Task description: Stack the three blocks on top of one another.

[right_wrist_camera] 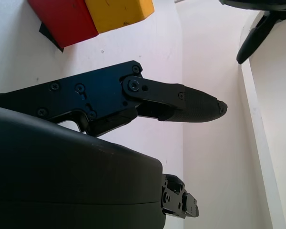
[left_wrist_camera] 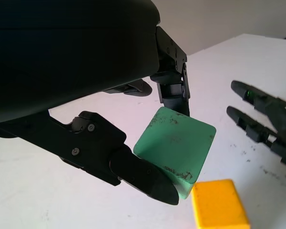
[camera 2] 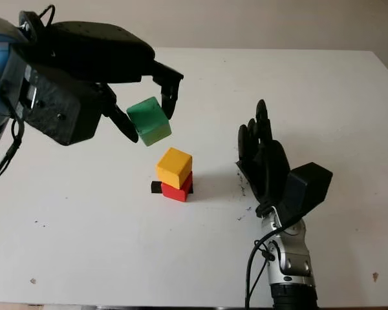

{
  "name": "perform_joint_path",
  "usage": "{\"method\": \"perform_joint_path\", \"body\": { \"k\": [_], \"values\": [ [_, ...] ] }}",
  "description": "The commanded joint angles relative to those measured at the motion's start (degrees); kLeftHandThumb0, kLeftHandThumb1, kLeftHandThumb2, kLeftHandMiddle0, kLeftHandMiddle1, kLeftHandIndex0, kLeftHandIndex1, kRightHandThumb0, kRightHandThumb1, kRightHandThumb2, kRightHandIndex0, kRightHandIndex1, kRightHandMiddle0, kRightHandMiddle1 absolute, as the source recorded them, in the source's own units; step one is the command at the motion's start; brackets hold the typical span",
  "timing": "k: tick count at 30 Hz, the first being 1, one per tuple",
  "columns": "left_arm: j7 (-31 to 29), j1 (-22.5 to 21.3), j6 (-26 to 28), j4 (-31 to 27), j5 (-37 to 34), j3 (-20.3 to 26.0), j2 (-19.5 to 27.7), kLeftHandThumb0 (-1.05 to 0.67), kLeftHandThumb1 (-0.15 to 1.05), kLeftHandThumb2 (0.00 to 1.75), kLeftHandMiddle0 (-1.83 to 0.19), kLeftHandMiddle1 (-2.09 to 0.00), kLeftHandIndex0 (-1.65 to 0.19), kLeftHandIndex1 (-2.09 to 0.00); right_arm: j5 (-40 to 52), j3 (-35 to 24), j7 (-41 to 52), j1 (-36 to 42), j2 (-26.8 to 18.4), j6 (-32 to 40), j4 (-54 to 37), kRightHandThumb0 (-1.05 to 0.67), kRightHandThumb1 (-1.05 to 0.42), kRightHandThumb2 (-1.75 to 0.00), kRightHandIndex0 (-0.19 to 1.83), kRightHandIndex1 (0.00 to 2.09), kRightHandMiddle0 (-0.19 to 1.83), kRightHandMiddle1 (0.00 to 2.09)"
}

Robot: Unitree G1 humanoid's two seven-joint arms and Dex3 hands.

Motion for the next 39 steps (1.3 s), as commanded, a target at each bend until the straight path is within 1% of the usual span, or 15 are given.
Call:
{"method": "perform_joint_path", "body": {
  "k": [1, 8, 13, 15, 18, 20, 25, 29, 31, 36, 39],
  "values": [
    [0.08, 0.43, 2.29, -1.27, -0.24, 1.27, -0.43, -0.38, 0.99, 0.05, -0.32, -0.05, -0.37, -1.38, -0.15, -0.04, -0.01, -0.60, -0.14, -0.28, 0.14, -0.70, -1.05, -0.57, -0.19, 0.00, -0.19, 0.00],
    [3.01, 2.32, 10.09, -3.21, 1.32, 1.11, -1.42, -0.37, 0.99, 0.05, -0.31, -0.05, -0.36, -1.40, -0.01, -0.06, -0.30, -0.45, -0.12, 0.16, -0.08, -0.70, -1.05, -0.56, -0.19, 0.00, -0.19, 0.00],
    [2.76, 3.59, 16.36, -4.92, 0.98, 0.99, -2.33, -0.37, 0.99, 0.05, -0.31, -0.05, -0.29, -1.49, 0.03, 0.13, -0.18, -0.29, -0.17, 0.02, -0.28, -0.69, -1.05, -0.56, -0.19, 0.00, -0.19, 0.00],
    [2.66, 4.18, 17.68, -5.26, 0.28, 1.10, -2.52, -0.37, 0.99, 0.05, -0.31, -0.06, -0.28, -1.51, -0.12, 0.21, -0.16, -0.25, -0.22, -0.18, -0.26, -0.69, -1.05, -0.56, -0.19, 0.00, -0.19, 0.00],
    [2.84, 5.04, 19.16, -5.50, -0.59, 1.12, -2.73, -0.37, 0.99, 0.05, -0.30, -0.05, -0.27, -1.60, -0.10, 0.21, -0.28, -0.14, -0.10, 0.04, -0.42, -0.70, -1.05, -0.56, -0.19, 0.00, -0.19, 0.00],
    [3.04, 5.65, 19.91, -5.61, -0.87, 0.97, -2.81, -0.38, 0.98, 0.05, -0.30, -0.05, -0.27, -1.62, -0.27, 0.28, -0.27, -0.08, -0.17, -0.11, -0.37, -0.70, -1.05, -0.56, -0.19, 0.00, -0.19, 0.00],
    [3.11, 6.44, 20.61, -5.57, -1.94, 1.03, -3.16, -0.39, 0.98, 0.05, -0.30, -0.06, -0.29, -1.55, -0.22, 0.22, -0.17, -0.08, -0.18, 0.04, -0.36, -0.70, -1.05, -0.56, -0.19, 0.00, -0.19, 0.00],
    [1.62, 6.70, 23.73, -6.32, -4.14, 1.14, -3.49, -0.39, 0.98, 0.05, -0.30, -0.05, -0.27, -1.59, -0.61, 0.29, -0.71, 0.07, -0.07, 0.08, -0.64, -0.70, -1.05, -0.56, -0.19, 0.00, -0.19, 0.00],
    [1.20, 6.88, 24.50, -6.75, -4.96, 1.05, -3.33, -0.38, 0.97, 0.05, -0.31, -0.06, -0.25, -1.57, -0.72, 0.34, -0.82, 0.12, -0.08, -0.03, -0.60, -0.69, -1.05, -0.57, -0.19, 0.00, -0.19, 0.00],
    [1.66, 7.60, 26.17, -7.27, -5.77, 0.43, -3.71, -0.36, 0.97, 0.05, -0.30, -0.05, -0.30, -1.50, -0.46, 0.27, -0.69, 0.28, -0.02, 0.08, -0.69, -0.69, -1.05, -0.57, -0.19, 0.00, -0.19, 0.00],
    [1.45, 7.92, 27.84, -7.70, -5.83, -0.33, -4.06, -0.34, 0.98, 0.06, -0.28, -0.04, -0.29, -1.53, -0.20, 0.21, -0.48, 0.51, -0.05, 0.12, -0.92, -0.69, -1.05, -0.57, -0.19, 0.00, -0.19, 0.00]
  ]
}}
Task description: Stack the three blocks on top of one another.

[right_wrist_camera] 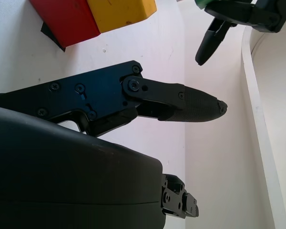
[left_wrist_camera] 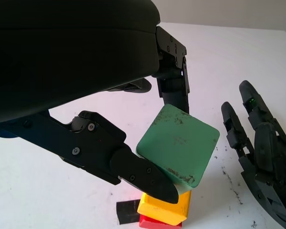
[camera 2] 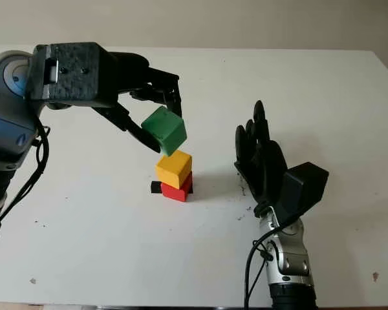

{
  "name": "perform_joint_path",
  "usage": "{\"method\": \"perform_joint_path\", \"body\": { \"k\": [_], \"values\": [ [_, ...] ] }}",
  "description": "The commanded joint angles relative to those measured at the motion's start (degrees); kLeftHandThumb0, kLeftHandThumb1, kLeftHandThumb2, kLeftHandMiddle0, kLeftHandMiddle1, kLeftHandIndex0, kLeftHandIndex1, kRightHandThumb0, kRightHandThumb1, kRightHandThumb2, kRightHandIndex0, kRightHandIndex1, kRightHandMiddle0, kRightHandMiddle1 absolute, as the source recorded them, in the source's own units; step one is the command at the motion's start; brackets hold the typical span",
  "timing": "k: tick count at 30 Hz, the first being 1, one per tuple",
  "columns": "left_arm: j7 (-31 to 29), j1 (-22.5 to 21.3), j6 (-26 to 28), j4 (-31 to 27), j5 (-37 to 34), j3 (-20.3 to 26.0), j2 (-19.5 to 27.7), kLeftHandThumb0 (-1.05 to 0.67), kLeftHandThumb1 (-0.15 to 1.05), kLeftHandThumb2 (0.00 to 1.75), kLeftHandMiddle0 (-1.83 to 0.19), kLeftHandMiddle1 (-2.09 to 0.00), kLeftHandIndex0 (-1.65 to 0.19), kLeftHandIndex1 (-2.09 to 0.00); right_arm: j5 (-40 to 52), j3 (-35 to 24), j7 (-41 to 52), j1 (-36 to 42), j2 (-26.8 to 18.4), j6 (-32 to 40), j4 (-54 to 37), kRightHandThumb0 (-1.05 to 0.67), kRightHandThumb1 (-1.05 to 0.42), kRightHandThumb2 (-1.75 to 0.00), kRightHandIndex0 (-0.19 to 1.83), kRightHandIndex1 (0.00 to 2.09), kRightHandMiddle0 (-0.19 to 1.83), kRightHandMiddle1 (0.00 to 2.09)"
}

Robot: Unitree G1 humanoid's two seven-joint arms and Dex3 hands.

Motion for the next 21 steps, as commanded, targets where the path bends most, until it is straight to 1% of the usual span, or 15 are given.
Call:
{"method": "perform_joint_path", "body": {
  "k": [1, 6, 9, 14, 15, 17, 21],
  "values": [
    [0.00, 0.69, 0.70, -1.12, -0.04, -0.56, -0.36, -0.34, 0.98, 0.06, -0.27, -0.04, -0.29, -1.55, 0.06, -0.02, 0.05, 0.49, -0.05, -0.06, -1.02, -0.69, -1.05, -0.56, -0.19, 0.00, -0.19, 0.00],
    [-0.54, 0.43, 2.03, -1.02, 0.61, -2.26, -0.50, -0.33, 0.98, 0.06, -0.26, -0.04, -0.29, -1.57, -0.16, 0.11, 0.30, 0.54, -0.38, -0.05, -0.95, -0.69, -1.05, -0.57, -0.19, 0.00, -0.19, 0.00],
    [-0.69, 0.43, 2.58, -0.73, 0.78, -2.76, -0.58, -0.32, 0.98, 0.05, -0.27, -0.05, -0.30, -1.49, -0.49, 0.18, 0.12, 0.55, -0.31, -0.31, -0.88, -0.69, -1.05, -0.57, -0.19, 0.00, -0.19, 0.00],
    [0.10, 1.35, 1.92, -0.21, 0.70, -2.79, -0.83, -0.31, 0.98, 0.05, -0.29, -0.06, -0.33, -1.42, -0.22, 0.10, 0.24, 0.75, -0.12, -0.31, -0.91, -0.68, -1.05, -0.58, -0.19, 0.00, -0.19, 0.00],
    [0.45, 1.81, 1.09, 0.10, 0.22, -2.39, -1.03, -0.31, 0.98, 0.05, -0.30, -0.07, -0.33, -1.42, -0.26, 0.13, 0.24, 0.81, -0.15, -0.33, -0.94, -0.68, -1.05, -0.57, -0.19, 0.00, -0.19, 0.00],
    [1.08, 2.62, -0.02, 0.65, -0.60, -1.81, -1.29, -0.32, 0.98, 0.05, -0.33, -0.08, -0.35, -1.43, -0.23, 0.08, 0.04, 0.90, -0.03, -0.18, -1.07, -0.68, -1.05, -0.57, -0.19, 0.00, -0.19, 0.00],
    [1.44, 3.27, -1.08, 0.87, -0.52, -2.13, -1.24, -0.35, 0.98, 0.05, -0.35, -0.08, -0.35, -1.47, -0.32, 0.20, -0.01, 1.02, -0.09, -0.13, -1.35, -0.68, -1.05, -0.58, -0.19, 0.00, -0.19, 0.00]
  ]
}}
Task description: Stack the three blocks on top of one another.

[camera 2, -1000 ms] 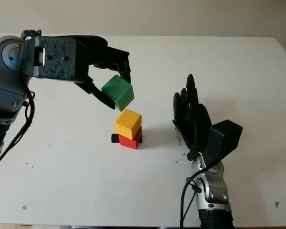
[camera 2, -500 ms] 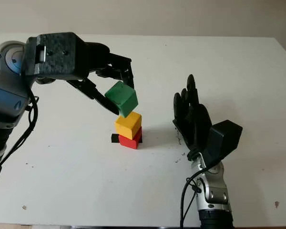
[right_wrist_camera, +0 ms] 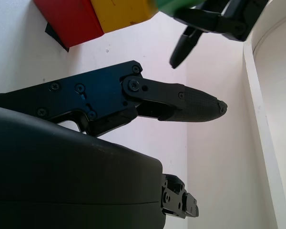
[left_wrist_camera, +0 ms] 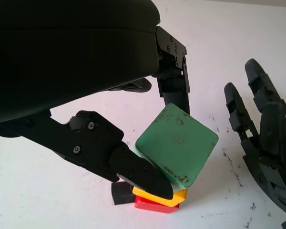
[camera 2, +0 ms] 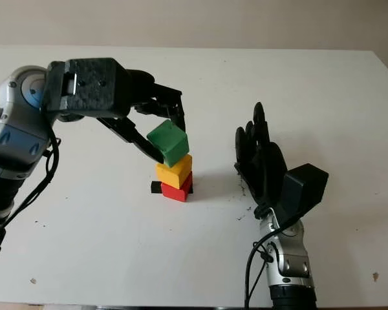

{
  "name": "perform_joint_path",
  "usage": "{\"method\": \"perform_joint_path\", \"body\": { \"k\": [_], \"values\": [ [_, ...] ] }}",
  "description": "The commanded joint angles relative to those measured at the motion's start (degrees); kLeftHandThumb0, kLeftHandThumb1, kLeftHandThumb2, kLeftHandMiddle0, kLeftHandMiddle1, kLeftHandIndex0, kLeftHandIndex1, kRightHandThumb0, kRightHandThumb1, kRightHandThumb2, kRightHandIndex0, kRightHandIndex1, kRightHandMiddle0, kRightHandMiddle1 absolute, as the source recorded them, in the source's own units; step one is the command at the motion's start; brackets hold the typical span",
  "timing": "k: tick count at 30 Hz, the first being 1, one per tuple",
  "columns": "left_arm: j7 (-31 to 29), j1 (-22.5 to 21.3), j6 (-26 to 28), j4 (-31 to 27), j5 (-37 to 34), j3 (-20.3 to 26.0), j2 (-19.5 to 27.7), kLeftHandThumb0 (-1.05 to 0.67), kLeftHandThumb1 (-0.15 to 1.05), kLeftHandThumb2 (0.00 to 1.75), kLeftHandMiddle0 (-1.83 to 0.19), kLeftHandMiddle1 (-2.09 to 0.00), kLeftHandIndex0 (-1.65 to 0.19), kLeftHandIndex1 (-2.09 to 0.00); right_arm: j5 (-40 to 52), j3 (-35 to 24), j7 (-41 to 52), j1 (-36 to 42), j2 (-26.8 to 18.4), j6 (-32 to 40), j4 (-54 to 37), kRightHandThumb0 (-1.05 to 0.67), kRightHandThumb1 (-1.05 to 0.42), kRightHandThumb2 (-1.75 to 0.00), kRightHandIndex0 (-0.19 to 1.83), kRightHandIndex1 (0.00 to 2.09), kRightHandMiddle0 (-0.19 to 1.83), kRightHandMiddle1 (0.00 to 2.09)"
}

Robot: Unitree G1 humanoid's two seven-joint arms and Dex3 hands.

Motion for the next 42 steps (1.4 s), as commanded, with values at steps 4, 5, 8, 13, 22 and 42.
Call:
{"method": "perform_joint_path", "body": {
  "k": [4, 5, 8, 13, 22, 42],
  "values": [
    [0.18, 0.09, -0.38, -0.14, 0.23, 0.02, -0.08, -0.37, 0.98, 0.06, -0.34, -0.07, -0.37, -1.50, -0.34, 0.18, -0.27, 0.45, -0.09, 0.01, -1.12, -0.69, -1.05, -0.57, -0.19, 0.00, -0.19, 0.00],
    [0.12, 0.10, -0.24, -0.18, 0.29, -0.06, -0.11, -0.38, 0.98, 0.06, -0.34, -0.07, -0.37, -1.51, -0.30, 0.19, -0.27, 0.48, -0.09, 0.07, -1.17, -0.69, -1.05, -0.57, -0.19, 0.00, -0.19, 0.00],
    [-0.39, -0.04, 0.26, -0.14, 0.32, -0.24, -0.26, -0.38, 0.99, 0.06, -0.32, -0.06, -0.36, -1.52, -0.25, 0.19, -0.28, 0.50, -0.03, 0.04, -1.19, -0.69, -1.05, -0.57, -0.19, 0.00, -0.19, 0.00],
    [-0.70, 0.05, -0.73, 0.45, 0.53, -0.57, -0.40, -0.40, 1.00, 0.06, -0.34, -0.06, -0.33, -1.51, 0.10, 0.11, -0.34, 0.51, 0.14, 0.29, -1.29, -0.70, -1.05, -0.56, -0.19, 0.00, -0.19, 0.00],
    [-0.64, -0.11, 0.69, -0.07, 1.79, -0.86, -0.87, -0.41, 0.97, 0.05, -0.28, -0.03, -0.34, -1.50, 0.36, 0.10, -0.38, 0.62, 0.15, 0.33, -1.25, -0.70, -1.05, -0.56, -0.19, 0.00, -0.19, 0.00],
    [-2.68, 0.80, 0.76, -5.67, 1.52, -0.12, 1.11, -0.54, 0.88, 0.05, 0.09, -0.02, 0.01, -0.06, 0.17, 0.26, -0.03, 0.48, -0.02, 0.04, -0.73, -0.69, -1.05, -0.57, -0.19, 0.00, -0.19, 0.00]
  ]
}}
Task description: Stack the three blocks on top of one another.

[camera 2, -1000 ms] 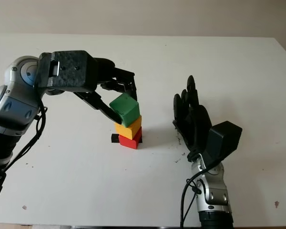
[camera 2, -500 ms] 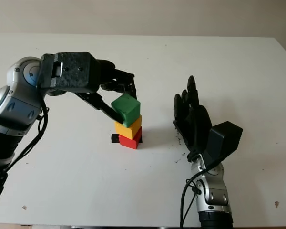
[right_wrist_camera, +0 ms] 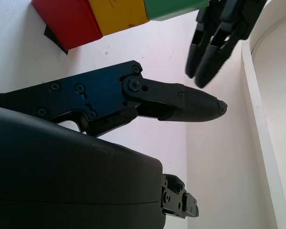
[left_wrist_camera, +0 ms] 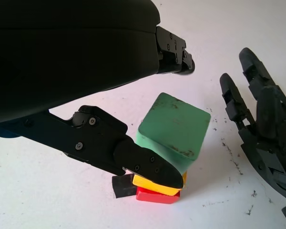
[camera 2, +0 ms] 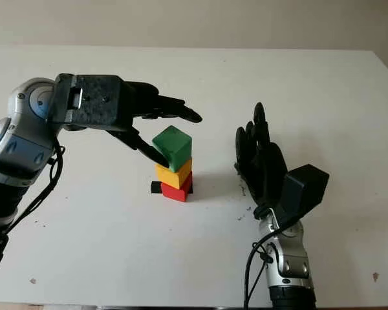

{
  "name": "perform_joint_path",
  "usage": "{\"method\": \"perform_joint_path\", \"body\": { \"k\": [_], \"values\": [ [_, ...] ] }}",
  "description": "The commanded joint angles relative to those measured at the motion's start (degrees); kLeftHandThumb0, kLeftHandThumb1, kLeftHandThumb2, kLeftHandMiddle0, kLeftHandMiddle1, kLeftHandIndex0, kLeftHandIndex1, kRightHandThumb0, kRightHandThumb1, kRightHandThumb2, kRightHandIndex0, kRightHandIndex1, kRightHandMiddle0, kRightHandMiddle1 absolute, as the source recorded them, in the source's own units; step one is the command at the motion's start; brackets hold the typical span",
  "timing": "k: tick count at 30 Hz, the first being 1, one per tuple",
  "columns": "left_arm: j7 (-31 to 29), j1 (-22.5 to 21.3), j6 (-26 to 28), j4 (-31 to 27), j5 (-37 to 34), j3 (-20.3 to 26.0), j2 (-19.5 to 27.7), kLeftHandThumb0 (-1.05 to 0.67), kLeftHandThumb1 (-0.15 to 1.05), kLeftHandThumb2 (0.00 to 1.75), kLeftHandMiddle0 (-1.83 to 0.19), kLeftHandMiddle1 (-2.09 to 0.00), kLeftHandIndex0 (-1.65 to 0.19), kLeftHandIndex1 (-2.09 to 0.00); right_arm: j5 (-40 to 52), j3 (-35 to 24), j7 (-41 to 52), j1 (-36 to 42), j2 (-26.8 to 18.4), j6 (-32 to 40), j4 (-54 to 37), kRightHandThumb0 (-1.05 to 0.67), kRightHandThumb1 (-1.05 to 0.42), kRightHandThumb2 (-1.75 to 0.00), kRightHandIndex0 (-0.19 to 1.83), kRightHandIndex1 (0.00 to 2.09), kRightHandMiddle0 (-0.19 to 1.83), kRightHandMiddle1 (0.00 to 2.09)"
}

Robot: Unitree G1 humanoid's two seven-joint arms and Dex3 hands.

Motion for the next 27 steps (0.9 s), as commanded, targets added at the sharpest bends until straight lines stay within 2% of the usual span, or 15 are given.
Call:
{"method": "perform_joint_path", "body": {
  "k": [1, 5, 9, 13, 15, 17, 18, 20, 23, 27],
  "values": [
    [-0.65, 0.32, 0.43, -1.78, -0.16, 0.21, 0.88, -0.55, 0.88, 0.05, 0.09, -0.03, 0.02, -0.05, -0.22, 0.05, 0.05, 0.32, -0.21, -0.12, -0.50, -0.69, -1.05, -0.57, -0.19, 0.00, -0.19, 0.00],
    [-1.97, 0.80, 1.02, -3.74, -1.80, 1.49, 1.99, -0.59, 0.87, 0.05, 0.11, -0.03, 0.06, -0.04, -0.32, 0.04, 0.25, 0.16, -0.24, -0.49, -0.18, -0.69, -1.05, -0.58, -0.19, 0.00, -0.19, 0.00],
    [-2.92, 2.40, -1.88, -4.01, -6.68, 6.13, 4.30, -0.71, 0.89, 0.06, 0.15, -0.03, 0.12, -0.03, -0.55, 0.11, 0.13, -0.01, -0.11, -0.55, 0.04, -0.69, -1.05, -0.58, -0.19, 0.00, -0.19, 0.00],
    [-2.79, 3.14, 3.48, -5.37, -14.85, 15.42, 6.63, -0.75, 0.94, 0.07, 0.19, 0.00, 0.19, 0.00, -0.59, 0.14, 0.21, -0.22, -0.14, -0.57, 0.16, -0.68, -1.05, -0.58, -0.19, 0.00, -0.19, 0.00],
    [-0.46, 4.51, 6.29, -7.33, -17.09, 19.73, 7.57, -0.76, 0.98, 0.09, 0.19, 0.00, 0.19, 0.00, -0.78, 0.19, 0.33, -0.45, -0.31, -0.69, 0.44, -0.69, -1.05, -0.59, -0.19, 0.00, -0.19, 0.00],
    [3.42, 7.81, 5.81, -8.52, -19.99, 25.35, 6.47, -0.78, 1.03, 0.12, 0.19, 0.00, 0.19, -0.01, -0.78, 0.15, 0.57, -0.77, -0.37, -0.80, 0.74, -0.69, -1.05, -0.59, -0.19, 0.00, -0.19, 0.00],
    [7.22, 10.37, 4.34, -9.22, -20.38, 28.17, 4.89, -0.78, 1.04, 0.13, 0.19, 0.00, 0.19, 0.00, -0.71, 0.10, 0.66, -0.98, -0.35, -0.80, 0.89, -0.69, -1.05, -0.59, -0.19, 0.00, -0.19, 0.00],
    [14.41, 14.71, -0.13, -9.87, -20.51, 31.65, 1.76, -0.83, 1.04, 0.32, 0.19, -0.03, 0.16, -0.03, -0.47, -0.07, 0.94, -1.30, -0.36, -0.72, 1.07, -0.70, -1.05, -0.58, -0.19, 0.00, -0.19, 0.00],
    [24.57, 20.56, -9.56, -8.77, -18.31, 33.35, -2.48, -0.79, 1.05, 0.52, 0.18, -0.04, 0.15, -0.04, -0.24, -0.34, 0.68, -1.58, -0.31, 0.25, 0.48, -0.70, -1.05, -0.57, -0.19, 0.00, -0.19, 0.00],
    [32.98, 24.79, -17.99, -3.69, -20.28, 35.35, -8.45, -0.73, 1.05, 0.59, 0.19, -0.02, 0.17, -0.03, 0.08, -0.72, 0.87, -1.68, -0.78, 0.24, 0.01, -0.69, -1.05, -0.56, -0.19, 0.00, -0.19, 0.00]
  ]
}}
